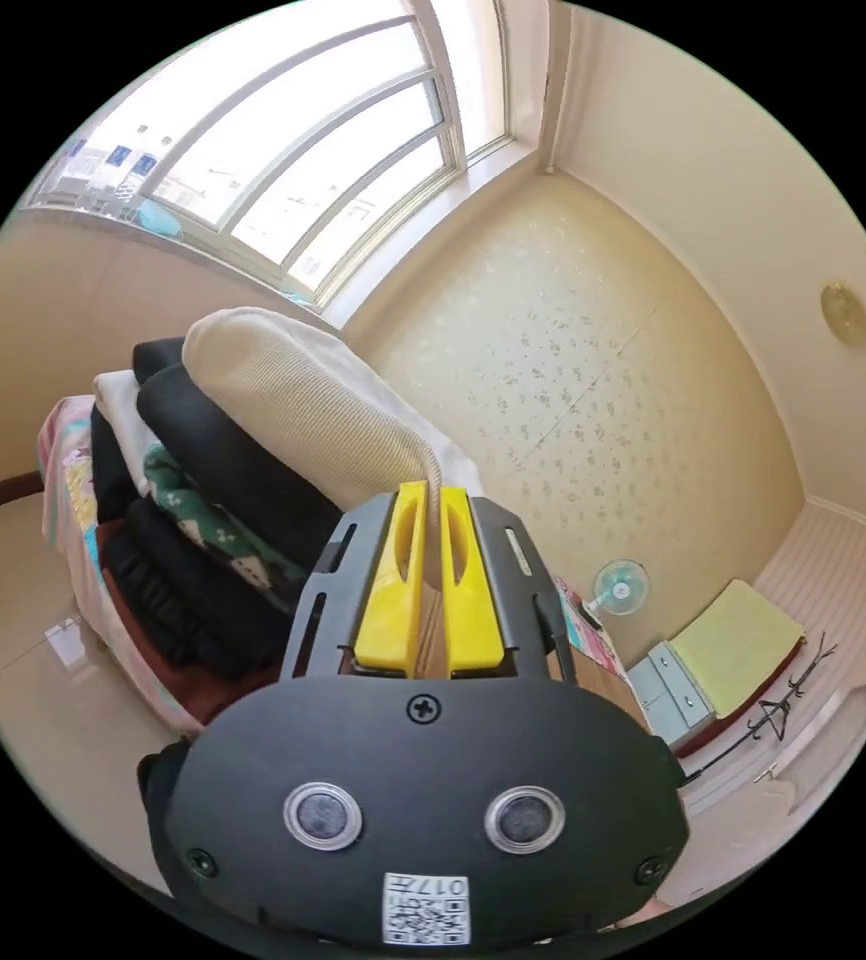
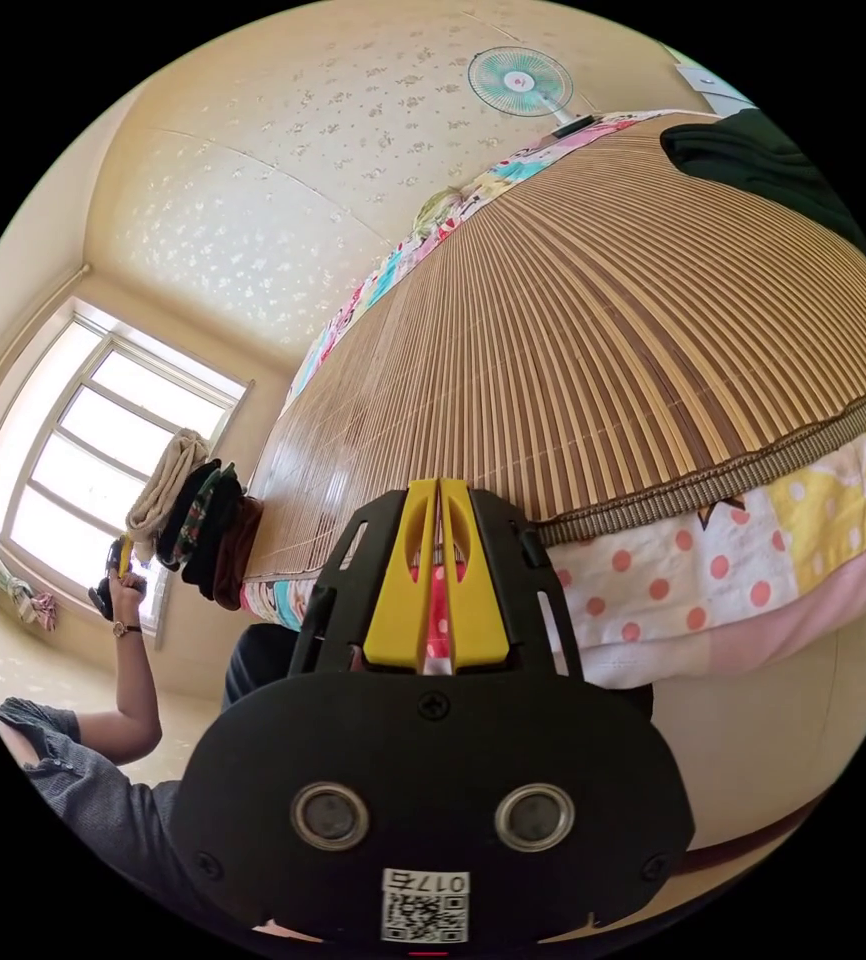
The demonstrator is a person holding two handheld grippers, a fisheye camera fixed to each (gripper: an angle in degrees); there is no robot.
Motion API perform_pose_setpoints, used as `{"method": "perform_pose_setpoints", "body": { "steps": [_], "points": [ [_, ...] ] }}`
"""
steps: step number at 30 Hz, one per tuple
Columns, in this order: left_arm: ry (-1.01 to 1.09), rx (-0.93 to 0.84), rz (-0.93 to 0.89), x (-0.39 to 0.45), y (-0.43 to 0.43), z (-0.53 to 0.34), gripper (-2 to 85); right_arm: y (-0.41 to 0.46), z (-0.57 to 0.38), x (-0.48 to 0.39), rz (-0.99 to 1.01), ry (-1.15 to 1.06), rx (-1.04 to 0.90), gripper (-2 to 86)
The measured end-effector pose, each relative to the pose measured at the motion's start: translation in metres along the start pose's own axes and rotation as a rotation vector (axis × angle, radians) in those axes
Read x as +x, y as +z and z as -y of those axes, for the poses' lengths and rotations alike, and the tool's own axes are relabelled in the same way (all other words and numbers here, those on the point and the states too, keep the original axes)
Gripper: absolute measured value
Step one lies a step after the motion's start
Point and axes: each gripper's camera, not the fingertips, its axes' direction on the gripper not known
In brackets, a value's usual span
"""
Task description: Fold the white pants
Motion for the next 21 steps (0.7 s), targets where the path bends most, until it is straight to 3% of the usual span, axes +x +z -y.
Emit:
{"method": "perform_pose_setpoints", "body": {
  "steps": [5, 7, 10, 14, 15, 18, 21],
  "points": [
    [0.222, -0.225, -0.167, 0.122, 0.128, -0.054, -0.7, 0.004, 0.000, 0.003, 0.000, 0.000, 0.003, 0.4],
    [0.378, -0.374, -0.182, 0.181, 0.180, -0.120, -0.8, 0.006, -0.002, 0.007, 0.008, 0.003, 0.005, 0.4],
    [0.603, -0.568, -0.218, 0.236, 0.210, -0.231, -0.9, 0.006, -0.005, 0.014, 0.031, 0.010, 0.007, 0.4],
    [0.642, -0.913, -0.348, 0.259, 0.222, -0.367, -0.7, 0.010, -0.007, 0.025, 0.066, 0.017, 0.004, 0.4],
    [0.631, -0.990, -0.490, 0.264, 0.214, -0.399, -0.6, 0.012, -0.008, 0.027, 0.071, 0.015, 0.002, 0.5],
    [0.669, -1.026, -0.605, 0.274, 0.190, -0.432, -0.6, 0.018, -0.009, 0.031, 0.065, 0.011, 0.002, 0.4],
    [0.772, -0.936, -0.509, 0.278, 0.179, -0.408, -0.5, 0.024, -0.012, 0.034, 0.052, 0.000, -0.002, 0.4]
  ]
}}
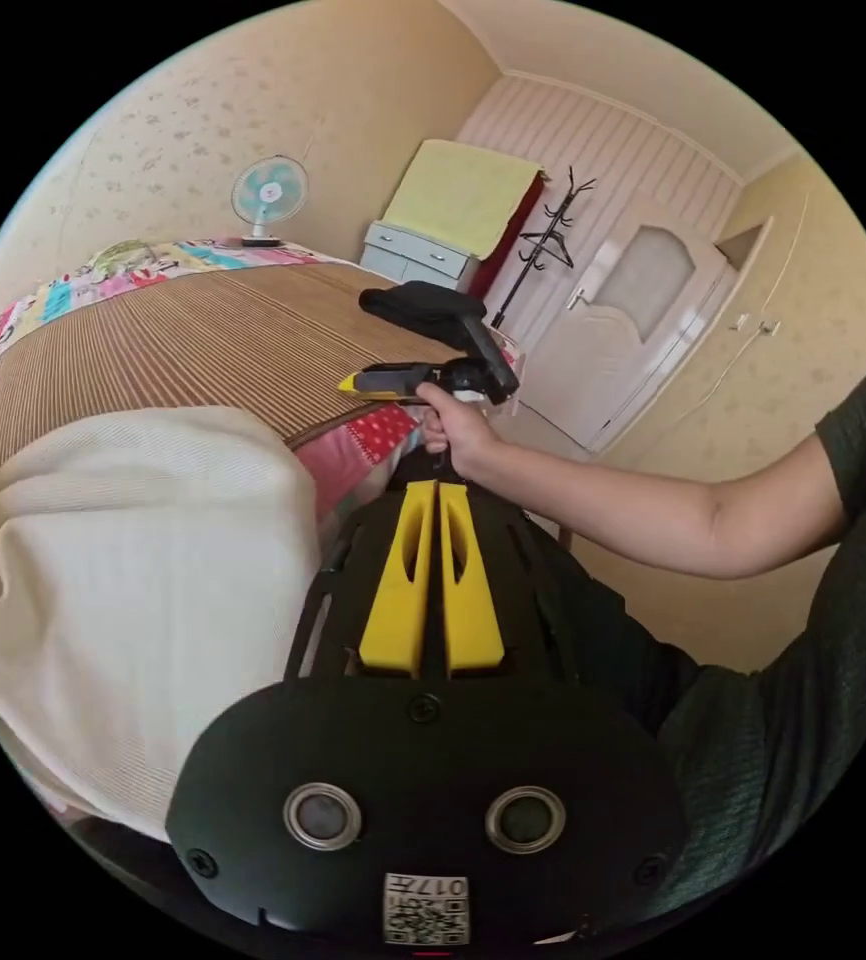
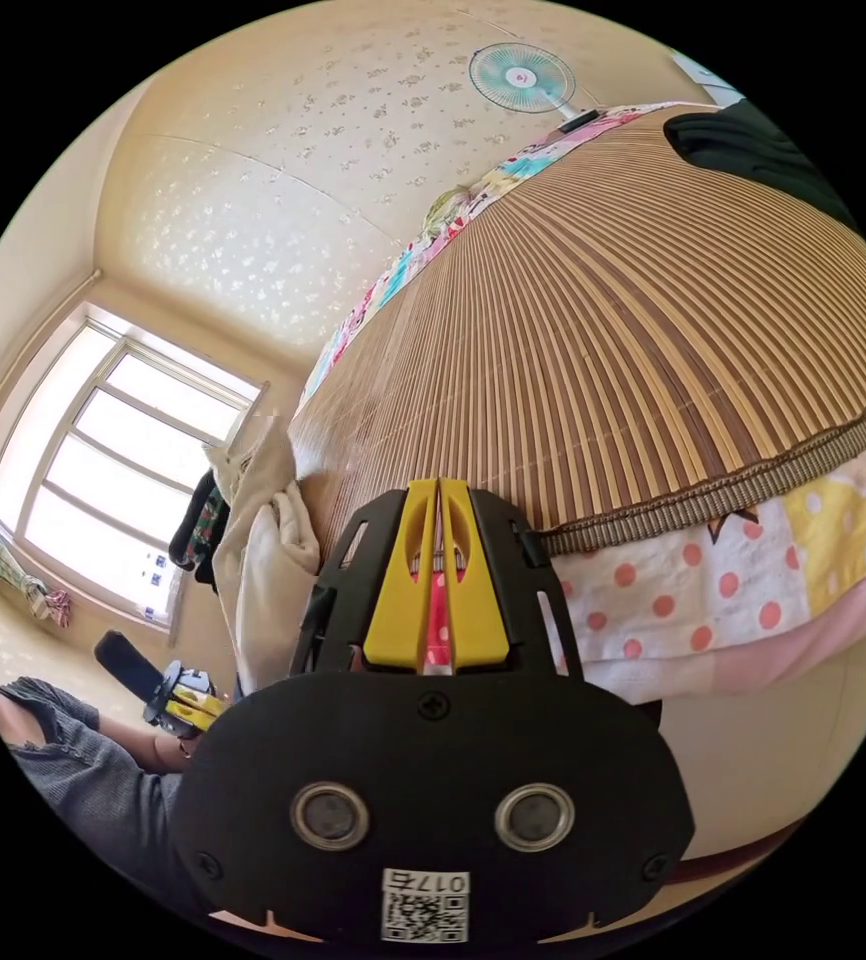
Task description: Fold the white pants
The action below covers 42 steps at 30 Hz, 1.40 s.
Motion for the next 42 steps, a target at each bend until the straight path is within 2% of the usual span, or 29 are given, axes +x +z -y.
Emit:
{"method": "perform_pose_setpoints", "body": {
  "steps": [2, 4, 7, 9, 14, 17, 19, 23, 26, 28, 30, 32, 35, 37, 38, 40, 42],
  "points": [
    [-0.072, 0.108, 0.100, -0.020, -0.033, 0.000, -0.5, 0.003, -0.002, 0.004, 0.002, -0.006, -0.005, 0.4],
    [-0.237, 0.188, 0.201, -0.065, -0.070, 0.000, -0.3, 0.006, -0.005, 0.011, 0.017, -0.004, -0.007, 0.5],
    [-0.464, 0.167, 0.373, -0.135, -0.101, 0.000, 0.5, 0.011, -0.011, 0.019, 0.021, 0.006, -0.001, 0.7],
    [-0.541, 0.135, 0.426, -0.174, -0.112, 0.003, 3.6, 0.014, -0.016, 0.022, 0.010, 0.011, 0.003, 0.9],
    [-0.518, 0.025, 0.559, -0.243, -0.109, 0.033, 10.0, 0.032, -0.014, -0.001, -0.120, -0.002, -0.037, 2.3],
    [-0.452, -0.130, 0.631, -0.272, -0.073, 0.058, 11.6, 0.074, 0.003, -0.056, -0.045, -0.106, -0.093, 6.3],
    [-0.470, -0.295, 0.606, -0.296, -0.037, 0.064, 13.3, 0.123, 0.024, -0.113, 0.057, -0.202, -0.164, 9.6],
    [-0.468, -0.269, 0.597, -0.307, -0.042, 0.054, 13.5, 0.213, 0.051, -0.185, 0.143, -0.288, -0.282, 13.7],
    [-0.594, -0.092, 0.368, -0.334, -0.088, 0.024, 9.6, 0.290, 0.056, -0.209, 0.147, -0.248, -0.382, 17.6],
    [-0.672, 0.105, 0.205, -0.354, -0.134, -0.015, 5.7, 0.335, 0.050, -0.205, 0.229, -0.168, -0.440, 18.2],
    [-0.664, 0.235, 0.151, -0.358, -0.169, -0.043, 5.0, 0.359, 0.042, -0.197, 0.289, -0.110, -0.468, 16.4],
    [-0.649, 0.324, 0.130, -0.357, -0.200, -0.062, 4.8, 0.378, 0.033, -0.193, 0.348, -0.096, -0.510, 10.9],
    [-0.679, 0.483, 0.188, -0.346, -0.262, -0.088, 4.5, 0.358, 0.034, -0.198, 0.377, -0.159, -0.447, 4.8],
    [-0.561, 0.496, 0.366, -0.321, -0.319, -0.066, 4.3, 0.277, 0.067, -0.192, 0.378, -0.178, -0.256, 3.5],
    [-0.508, 0.501, 0.393, -0.316, -0.331, -0.054, 4.2, 0.250, 0.080, -0.190, 0.392, -0.188, -0.192, 3.3],
    [-0.342, 0.537, 0.406, -0.326, -0.371, 0.019, 4.2, 0.150, 0.156, -0.200, 0.389, -0.276, 0.001, 3.0],
    [-0.263, 0.545, 0.383, -0.367, -0.390, 0.104, 4.2, 0.102, 0.235, -0.247, 0.280, -0.415, 0.057, 3.0]
  ]
}}
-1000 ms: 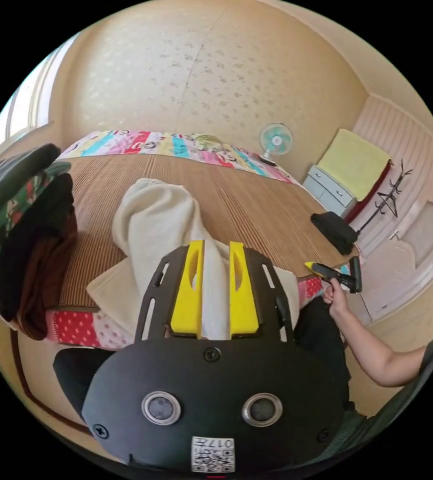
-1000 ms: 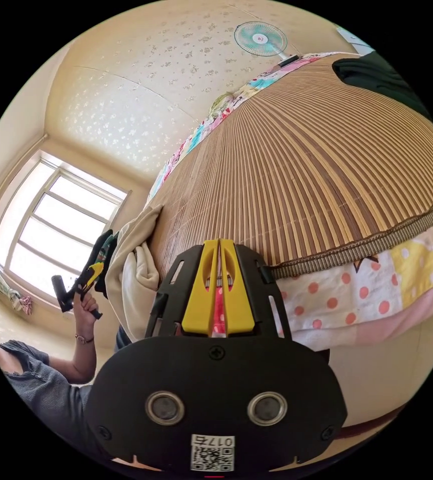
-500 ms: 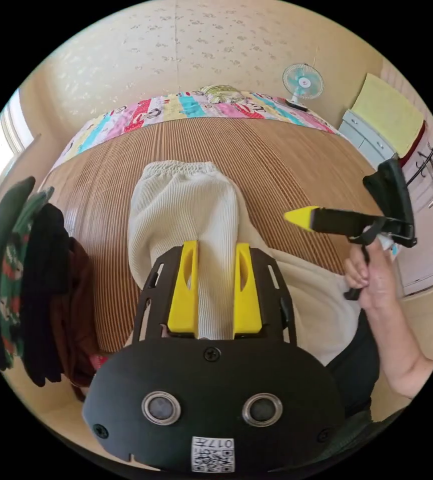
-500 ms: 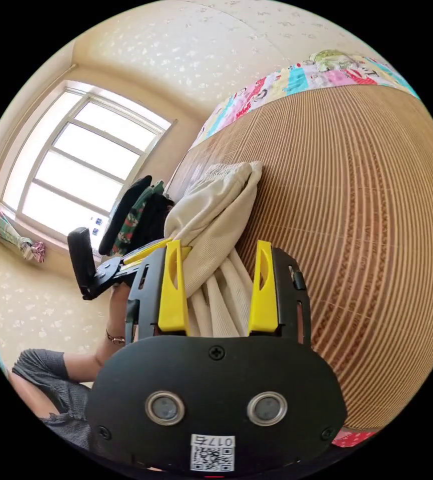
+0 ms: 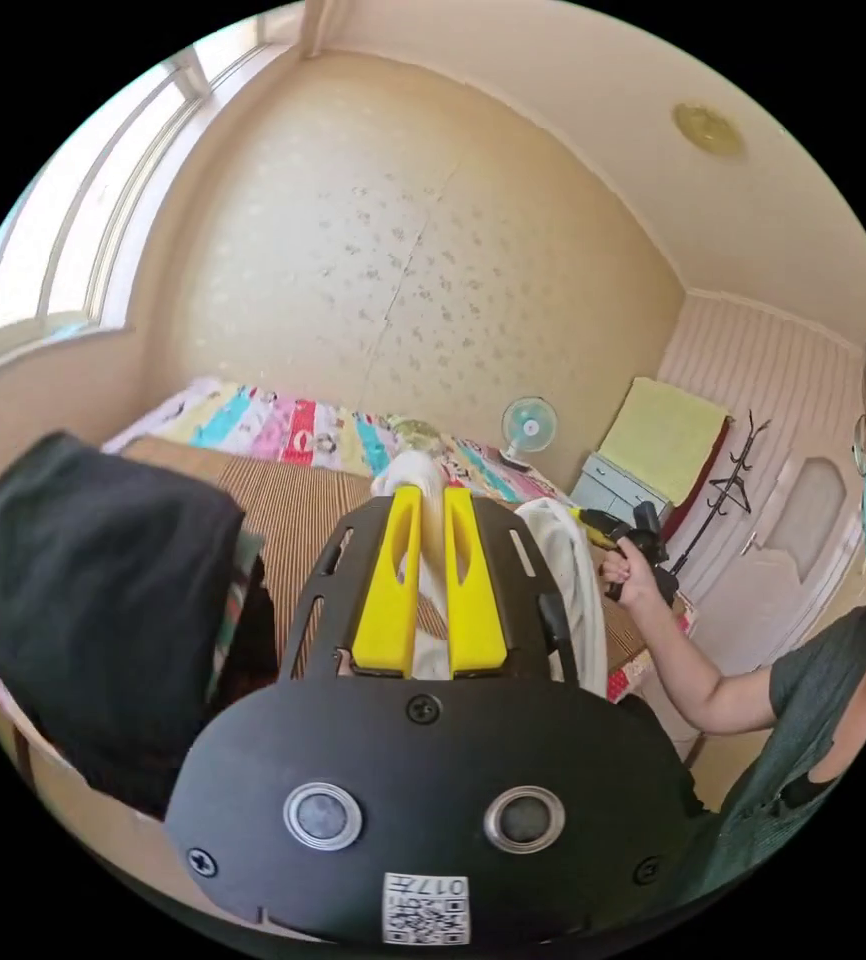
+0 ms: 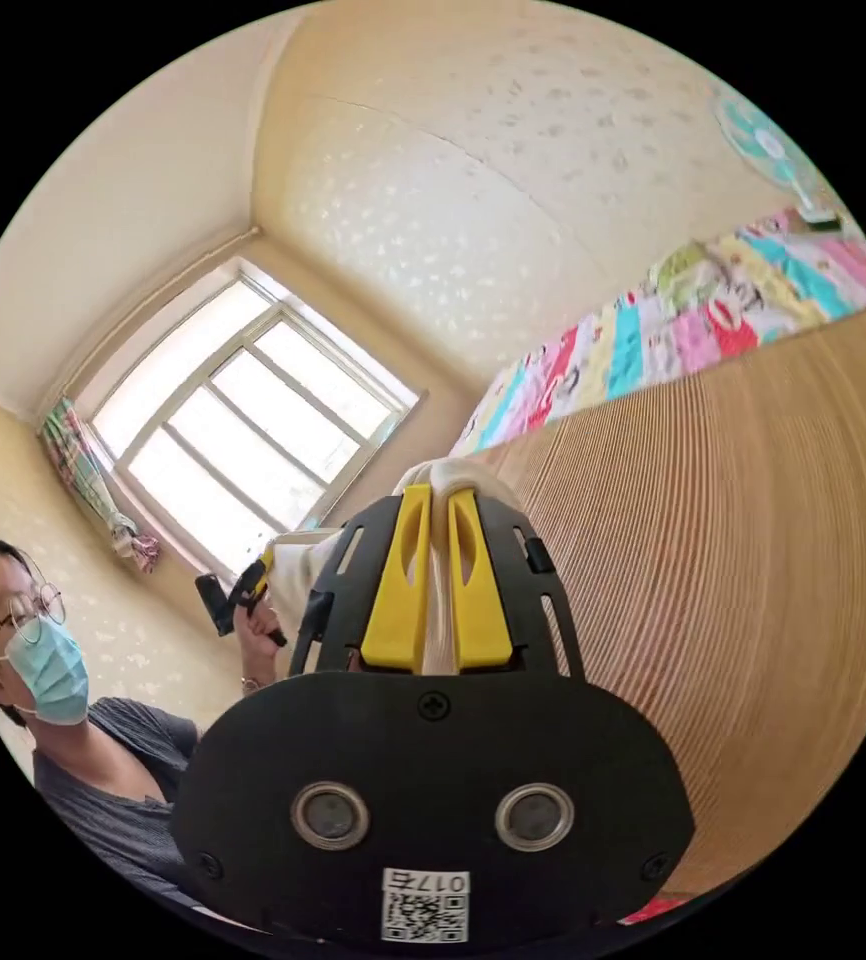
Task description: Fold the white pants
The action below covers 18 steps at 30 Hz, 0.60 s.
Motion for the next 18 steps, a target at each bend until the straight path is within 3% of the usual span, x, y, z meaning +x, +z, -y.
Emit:
{"method": "perform_pose_setpoints", "body": {
  "steps": [2, 4, 7, 8, 11, 13, 18],
  "points": [
    [0.028, 0.028, -0.014, -0.022, 0.054, 0.084, 4.4, -0.012, 0.106, -0.020, -0.164, -0.109, 0.010, 3.4],
    [-0.092, -0.038, -0.010, -0.063, 0.126, 0.160, 5.3, -0.039, 0.213, -0.005, -0.187, 0.008, 0.127, 4.8],
    [-0.184, -0.111, 0.182, -0.076, 0.169, 0.162, 9.9, -0.068, 0.233, -0.016, -0.351, 0.115, 0.286, 9.9],
    [-0.177, -0.116, 0.168, -0.075, 0.176, 0.152, 10.9, -0.065, 0.229, -0.020, -0.391, 0.113, 0.284, 11.1],
    [-0.072, -0.267, -0.007, -0.062, 0.215, 0.064, 12.9, -0.011, 0.170, -0.028, -0.463, -0.085, 0.065, 12.5],
    [-0.049, -0.447, -0.049, -0.049, 0.242, -0.038, 13.8, 0.047, 0.069, 0.000, -0.508, -0.152, -0.114, 12.9],
    [0.012, -0.748, -0.123, 0.008, 0.260, -0.230, 15.6, 0.152, -0.146, 0.103, -0.264, 0.076, -0.420, 15.5]
  ]
}}
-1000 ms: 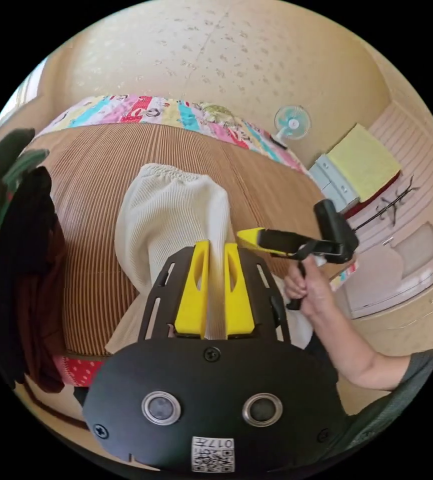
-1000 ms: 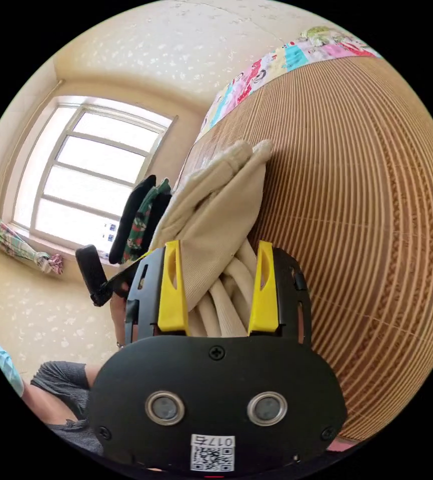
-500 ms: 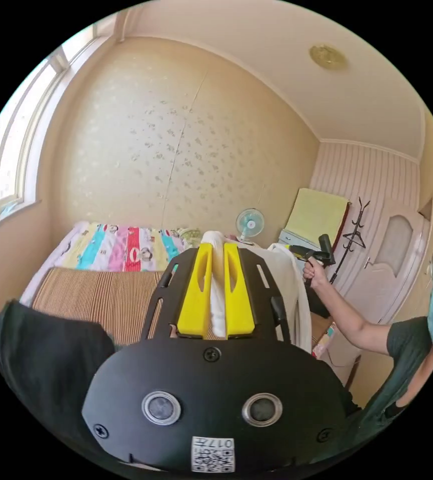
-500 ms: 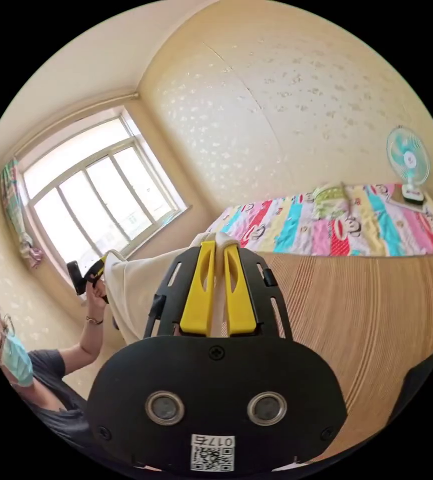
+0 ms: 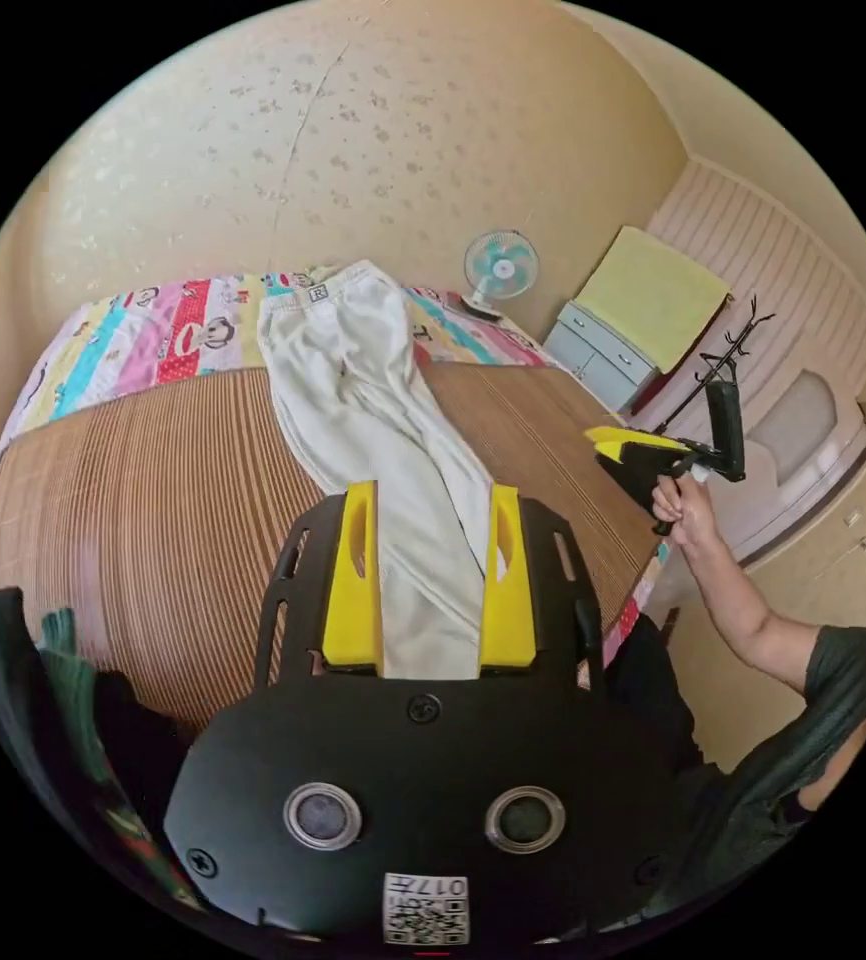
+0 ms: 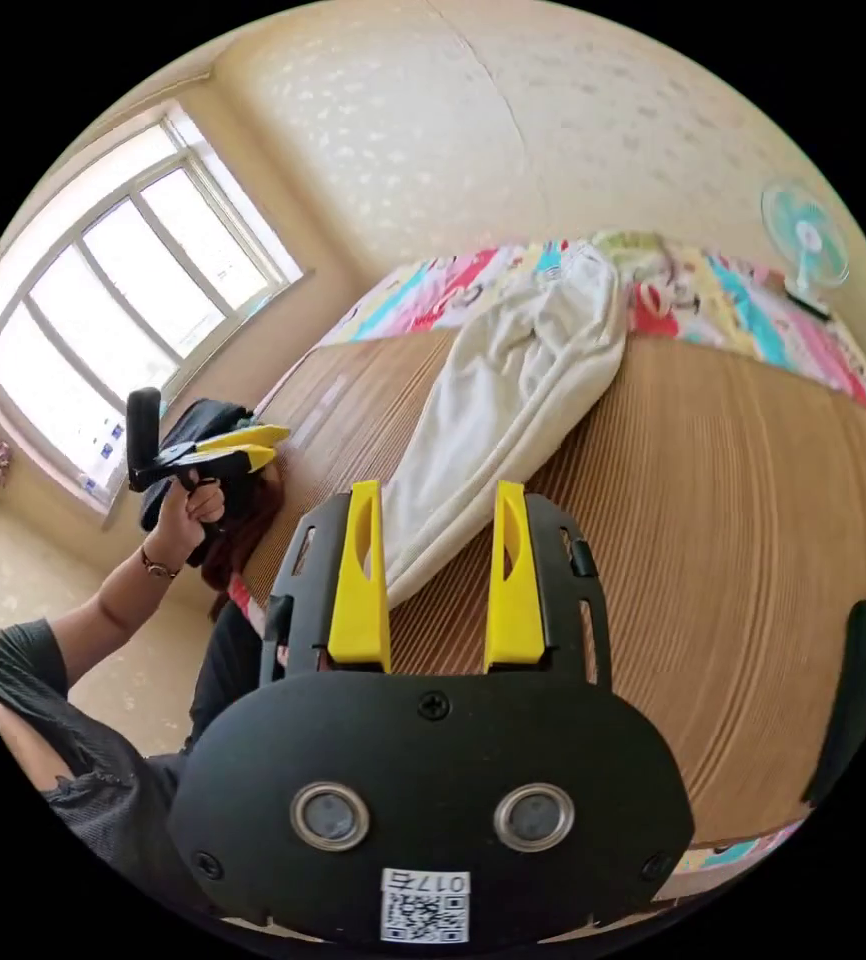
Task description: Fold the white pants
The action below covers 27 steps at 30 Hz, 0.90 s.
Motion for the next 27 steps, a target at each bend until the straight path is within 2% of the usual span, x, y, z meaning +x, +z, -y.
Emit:
{"method": "perform_pose_setpoints", "body": {
  "steps": [2, 4, 6, 8, 9, 10, 11, 12, 13, 14, 15, 17, 19, 21, 22, 24, 27],
  "points": [
    [-0.039, -0.079, -0.012, 0.013, 0.035, -0.032, 16.1, 0.055, -0.049, 0.025, 0.186, 0.107, -0.061, 16.2],
    [-0.121, -0.084, -0.158, 0.018, 0.060, -0.057, 17.3, 0.096, -0.107, 0.041, 0.381, 0.248, -0.022, 16.1],
    [-0.181, -0.083, -0.216, 0.014, 0.072, -0.060, 16.6, 0.110, -0.133, 0.040, 0.435, 0.323, 0.042, 13.8],
    [-0.254, -0.099, -0.209, 0.005, 0.078, -0.060, 11.4, 0.122, -0.139, 0.035, 0.466, 0.382, 0.054, 7.5],
    [-0.293, -0.068, -0.291, -0.005, 0.071, -0.061, 7.4, 0.121, -0.135, 0.035, 0.502, 0.404, 0.064, 5.7],
    [-0.315, 0.054, -0.465, -0.017, 0.048, -0.065, 4.0, 0.108, -0.128, 0.035, 0.530, 0.398, 0.081, 4.5],
    [-0.331, 0.124, -0.559, -0.025, 0.034, -0.069, 3.7, 0.096, -0.125, 0.035, 0.546, 0.378, 0.101, 4.2],
    [-0.383, 0.275, -0.740, -0.045, 0.006, -0.081, 3.3, 0.061, -0.121, 0.036, 0.577, 0.336, 0.170, 3.8],
    [-0.427, 0.402, -0.858, -0.066, -0.020, -0.097, 3.2, 0.019, -0.123, 0.040, 0.586, 0.291, 0.248, 3.5],
    [-0.440, 0.451, -0.885, -0.075, -0.032, -0.106, 3.2, -0.005, -0.126, 0.044, 0.577, 0.268, 0.288, 3.3],
    [-0.472, 0.503, -0.869, -0.091, -0.053, -0.126, 3.3, -0.050, -0.139, 0.053, 0.522, 0.251, 0.363, 3.1],
    [-0.523, 0.473, -0.699, -0.109, -0.075, -0.155, 3.4, -0.108, -0.169, 0.072, 0.334, 0.313, 0.432, 2.7],
    [-0.602, 0.312, -0.360, -0.121, -0.080, -0.190, 3.4, -0.149, -0.209, 0.096, -0.040, 0.461, 0.379, 2.2],
    [-0.641, 0.216, -0.138, -0.124, -0.073, -0.212, 3.4, -0.162, -0.245, 0.102, -0.219, 0.560, 0.364, 1.8],
    [-0.656, 0.167, -0.067, -0.124, -0.064, -0.224, 3.4, -0.167, -0.269, 0.098, -0.274, 0.588, 0.389, 1.7],
    [-0.672, 0.167, -0.069, -0.122, -0.055, -0.239, 3.3, -0.165, -0.298, 0.084, -0.281, 0.581, 0.428, 2.0],
    [-0.687, 0.233, -0.098, -0.113, -0.055, -0.253, 4.0, -0.131, -0.304, 0.063, -0.178, 0.530, 0.389, 4.2]
  ]
}}
